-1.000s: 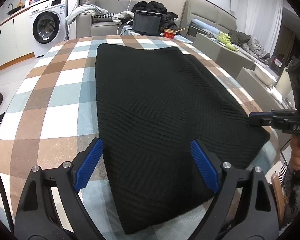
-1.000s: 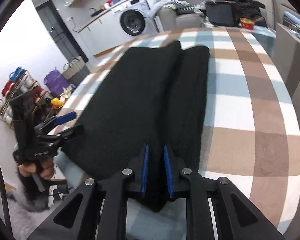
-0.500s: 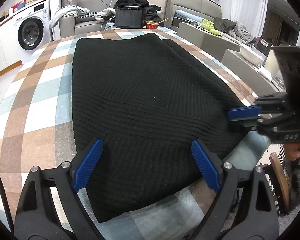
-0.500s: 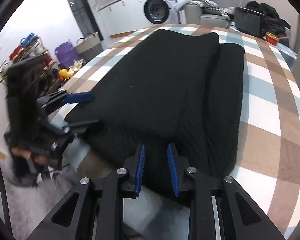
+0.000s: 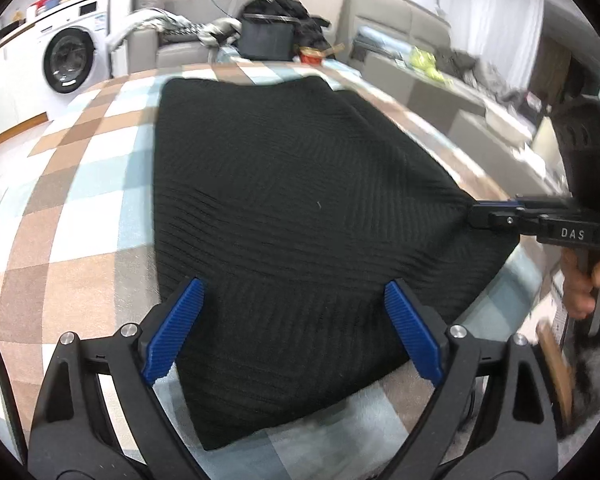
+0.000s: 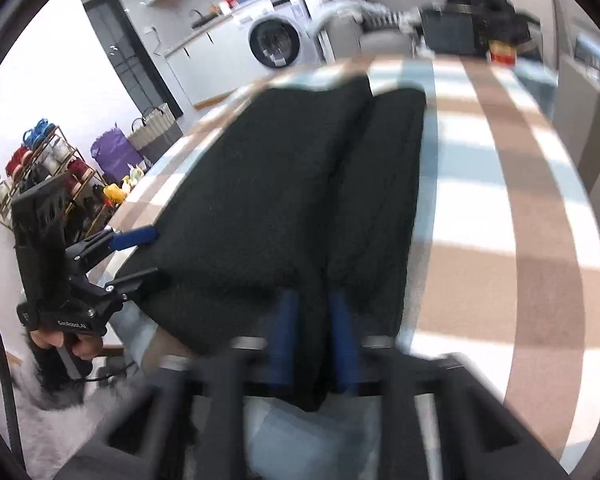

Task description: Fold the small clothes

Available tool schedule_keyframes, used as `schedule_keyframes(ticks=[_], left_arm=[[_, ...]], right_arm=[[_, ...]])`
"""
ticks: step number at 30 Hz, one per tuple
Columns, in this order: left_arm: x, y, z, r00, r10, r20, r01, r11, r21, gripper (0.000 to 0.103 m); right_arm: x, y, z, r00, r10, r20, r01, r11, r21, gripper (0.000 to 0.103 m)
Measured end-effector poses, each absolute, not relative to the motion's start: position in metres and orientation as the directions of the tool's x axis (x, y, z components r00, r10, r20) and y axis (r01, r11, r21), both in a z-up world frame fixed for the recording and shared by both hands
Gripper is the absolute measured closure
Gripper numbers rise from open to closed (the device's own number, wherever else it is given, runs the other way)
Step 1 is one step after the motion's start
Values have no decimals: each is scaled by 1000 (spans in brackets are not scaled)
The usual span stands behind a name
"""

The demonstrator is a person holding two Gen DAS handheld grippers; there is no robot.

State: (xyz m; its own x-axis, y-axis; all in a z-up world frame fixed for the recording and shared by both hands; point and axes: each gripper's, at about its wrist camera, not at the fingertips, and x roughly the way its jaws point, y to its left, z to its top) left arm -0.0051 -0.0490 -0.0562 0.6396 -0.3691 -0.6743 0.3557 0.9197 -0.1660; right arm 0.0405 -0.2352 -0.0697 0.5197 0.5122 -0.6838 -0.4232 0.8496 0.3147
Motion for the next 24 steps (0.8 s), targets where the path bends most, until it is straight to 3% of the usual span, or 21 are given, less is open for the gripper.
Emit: schedule_keyframes(ticks=[3, 6, 8, 11, 15, 18, 24], left_arm=[[-3, -39, -50, 659, -381, -648, 329, 921, -206, 12], [-2, -34, -49, 666, -367, -649, 316, 927, -200, 12], [0, -36, -52, 659, -355, -663, 314, 931, -186, 12], [2, -41, -57, 649, -338, -682, 315, 935, -164, 12], [4, -48, -61, 640, -322, -698, 327, 936, -132, 12], [6, -46, -62, 636, -329, -698, 323, 935, -146, 11], [11, -36, -60, 657, -318, -683, 284, 944, -166, 12]], right_arm=[[44, -241, -53, 575, 511, -640, -388, 858, 336, 95], [55, -243, -61, 569, 465, -678, -349, 883, 313, 94], [60, -244, -73, 531, 453, -717, -336, 889, 313, 91], [56, -255, -70, 526, 479, -703, -322, 877, 356, 83], [47, -253, -63, 527, 419, -739, -358, 899, 253, 77], [55, -255, -51, 558, 443, -701, -348, 893, 287, 62], [129, -232, -32, 584, 464, -665, -321, 886, 336, 61]])
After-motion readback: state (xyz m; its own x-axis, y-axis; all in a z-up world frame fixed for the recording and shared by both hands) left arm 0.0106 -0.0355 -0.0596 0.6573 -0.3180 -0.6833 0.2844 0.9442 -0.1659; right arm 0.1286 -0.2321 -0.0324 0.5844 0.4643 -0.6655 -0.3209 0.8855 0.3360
